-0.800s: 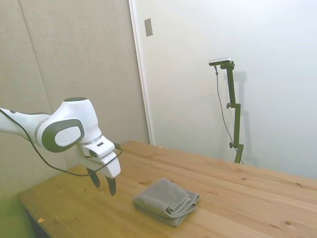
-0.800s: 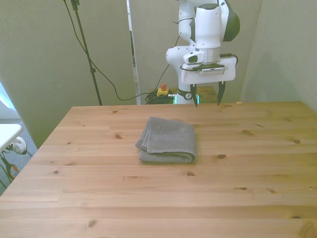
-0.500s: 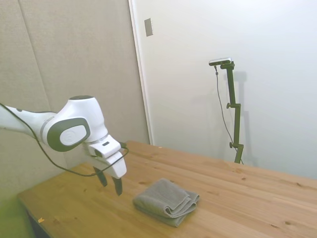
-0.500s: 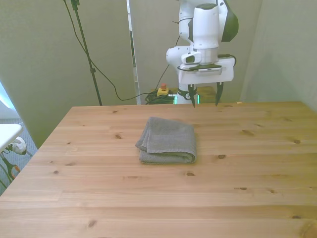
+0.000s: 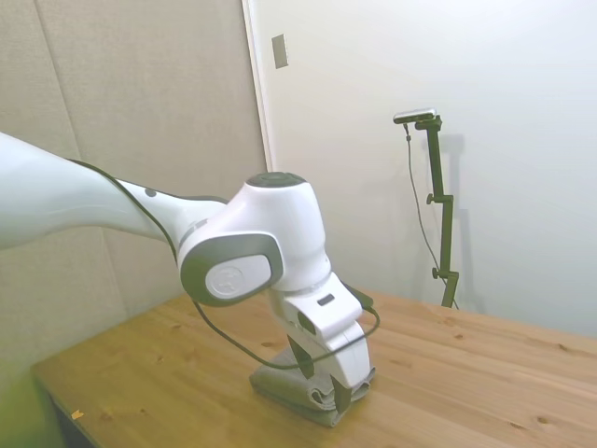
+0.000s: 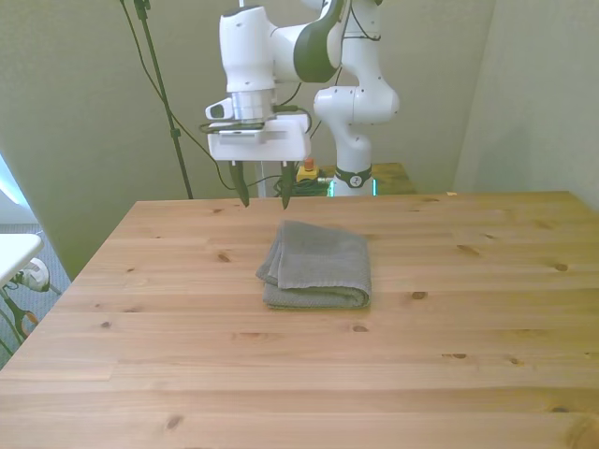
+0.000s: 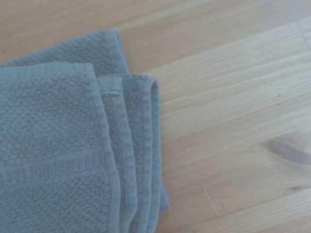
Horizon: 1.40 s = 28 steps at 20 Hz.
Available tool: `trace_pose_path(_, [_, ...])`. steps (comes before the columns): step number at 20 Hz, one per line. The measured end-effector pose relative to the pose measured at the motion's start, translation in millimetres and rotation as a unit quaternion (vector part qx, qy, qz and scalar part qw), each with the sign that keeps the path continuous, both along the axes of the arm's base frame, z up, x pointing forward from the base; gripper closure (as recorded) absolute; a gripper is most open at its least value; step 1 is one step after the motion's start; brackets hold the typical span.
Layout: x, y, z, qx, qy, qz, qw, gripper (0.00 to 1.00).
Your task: Unfold the towel
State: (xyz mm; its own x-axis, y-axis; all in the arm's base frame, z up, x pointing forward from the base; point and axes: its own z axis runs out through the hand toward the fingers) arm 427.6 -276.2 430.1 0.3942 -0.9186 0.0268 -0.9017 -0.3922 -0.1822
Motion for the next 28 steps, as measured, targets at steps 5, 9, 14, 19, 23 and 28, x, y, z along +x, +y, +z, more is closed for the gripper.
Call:
trace_pose_path(5, [6,-3,-29,0.049,-0.024,0.029,0.9981,0.0])
trace_pose_path(9, [4,-3,-18,0.049,-0.045,0.043,0.9969,0.0])
trace_pose_path(14, [0,-3,-25,0.066,-0.057,0.049,0.995,0.0])
trace_pose_path(19, [5,1,-46,0.089,-0.078,0.064,0.991,0.0])
trace_pose_path(23, [11,7,-60,0.105,-0.088,0.079,0.9873,0.0])
trace_pose_path(28, [14,14,-64,0.108,-0.088,0.093,0.9859,1.0])
